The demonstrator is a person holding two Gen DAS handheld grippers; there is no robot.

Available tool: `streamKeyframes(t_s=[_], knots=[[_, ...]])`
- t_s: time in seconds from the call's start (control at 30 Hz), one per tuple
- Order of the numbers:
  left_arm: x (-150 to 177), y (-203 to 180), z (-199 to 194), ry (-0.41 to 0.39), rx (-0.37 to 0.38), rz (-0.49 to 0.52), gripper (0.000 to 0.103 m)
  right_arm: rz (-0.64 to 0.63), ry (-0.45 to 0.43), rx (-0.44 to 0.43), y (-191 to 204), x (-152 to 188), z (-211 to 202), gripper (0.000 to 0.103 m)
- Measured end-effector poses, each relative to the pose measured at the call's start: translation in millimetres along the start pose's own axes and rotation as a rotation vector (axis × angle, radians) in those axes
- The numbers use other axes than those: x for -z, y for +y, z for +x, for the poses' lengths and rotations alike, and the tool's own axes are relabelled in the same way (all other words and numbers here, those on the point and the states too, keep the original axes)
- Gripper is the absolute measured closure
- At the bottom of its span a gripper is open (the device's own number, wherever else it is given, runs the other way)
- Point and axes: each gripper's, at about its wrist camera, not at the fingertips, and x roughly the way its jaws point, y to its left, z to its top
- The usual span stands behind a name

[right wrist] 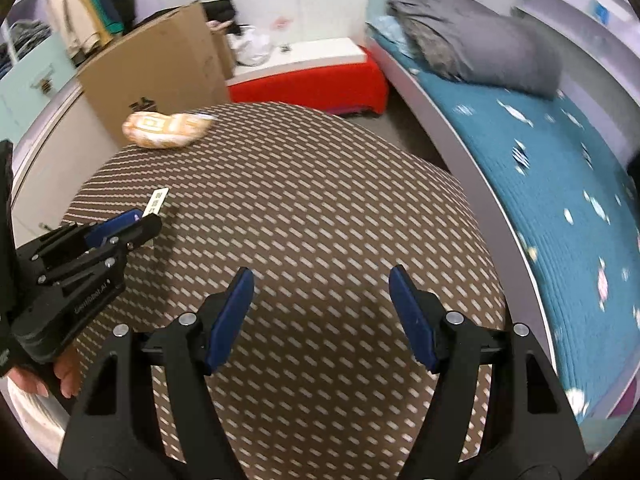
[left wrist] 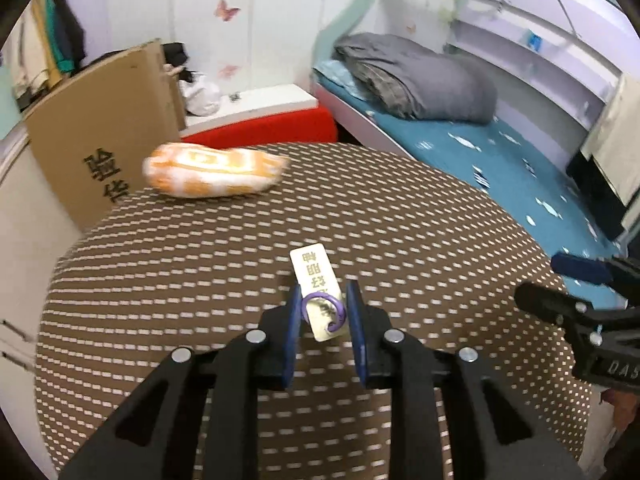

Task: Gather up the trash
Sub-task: 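Grasp the white tag with purple ring using the left tool, then grasp the orange-and-white bread bag with the right tool while the left tool holds the tag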

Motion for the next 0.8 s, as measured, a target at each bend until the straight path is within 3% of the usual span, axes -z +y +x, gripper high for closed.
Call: streamKeyframes(t_s=[0.1, 0.4, 0.8], knots=[[0.4, 24.9, -6.7, -0.009, -0.033, -0.033, 0.081, -0.071, -0.001, -0.023, 27.4, -20.7, 7.9, 0.033], [-7.8, 111.3, -17.1, -0.028, -0.132, -0.162, 0.081, -0.269, 0.011, -0.112, 106.6, -74.4, 52.4, 0.015], [-24.8, 194.3, -0.8, -0.031, -0.209, -0.301, 0.081, -0.466, 0.013, -0.106, 179.6, -123.3, 131.2, 0.012]])
